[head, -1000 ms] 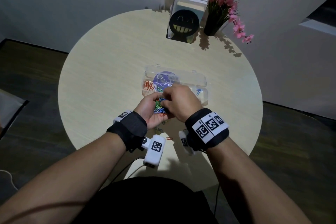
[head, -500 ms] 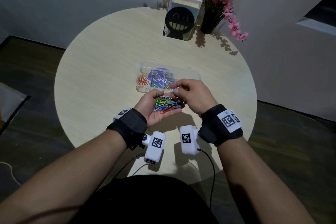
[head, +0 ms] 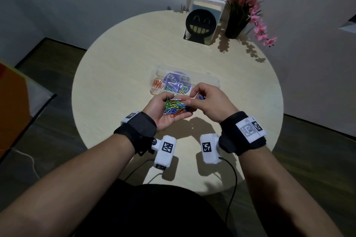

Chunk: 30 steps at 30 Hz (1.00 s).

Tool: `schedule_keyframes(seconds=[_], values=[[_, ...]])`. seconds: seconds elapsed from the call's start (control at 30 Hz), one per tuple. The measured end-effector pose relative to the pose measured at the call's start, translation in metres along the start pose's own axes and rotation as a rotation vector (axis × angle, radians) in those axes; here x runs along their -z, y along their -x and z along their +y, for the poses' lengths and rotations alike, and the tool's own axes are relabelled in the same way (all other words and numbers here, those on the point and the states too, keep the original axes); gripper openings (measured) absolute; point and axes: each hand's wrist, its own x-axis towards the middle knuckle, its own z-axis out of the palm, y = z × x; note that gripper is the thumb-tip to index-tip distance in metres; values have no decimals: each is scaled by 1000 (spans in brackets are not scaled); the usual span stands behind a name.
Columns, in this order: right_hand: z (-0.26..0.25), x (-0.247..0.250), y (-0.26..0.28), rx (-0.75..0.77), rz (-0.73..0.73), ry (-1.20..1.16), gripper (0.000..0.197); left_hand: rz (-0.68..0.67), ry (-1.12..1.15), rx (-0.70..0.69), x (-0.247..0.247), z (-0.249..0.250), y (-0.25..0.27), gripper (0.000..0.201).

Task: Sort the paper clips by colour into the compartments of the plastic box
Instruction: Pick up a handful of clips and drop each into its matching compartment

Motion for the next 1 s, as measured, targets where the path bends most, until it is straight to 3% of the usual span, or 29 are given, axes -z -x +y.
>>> schedule_keyframes(seconds=[0.2,0.53,0.87,1.0], values=[[-2,-9,-2,97,-31,330,12,18,6,-5,-1,-3,-3,53],[-4,-11,-19,107,-43,456,12,14,-41,35,10,16,-10,53],[-16,-18,-29,18,-39,176,6,38,36,57,13,24,-17,41],[-21,-23,-28,45,-48,232,6,17,94,55,12,21,-18,41]])
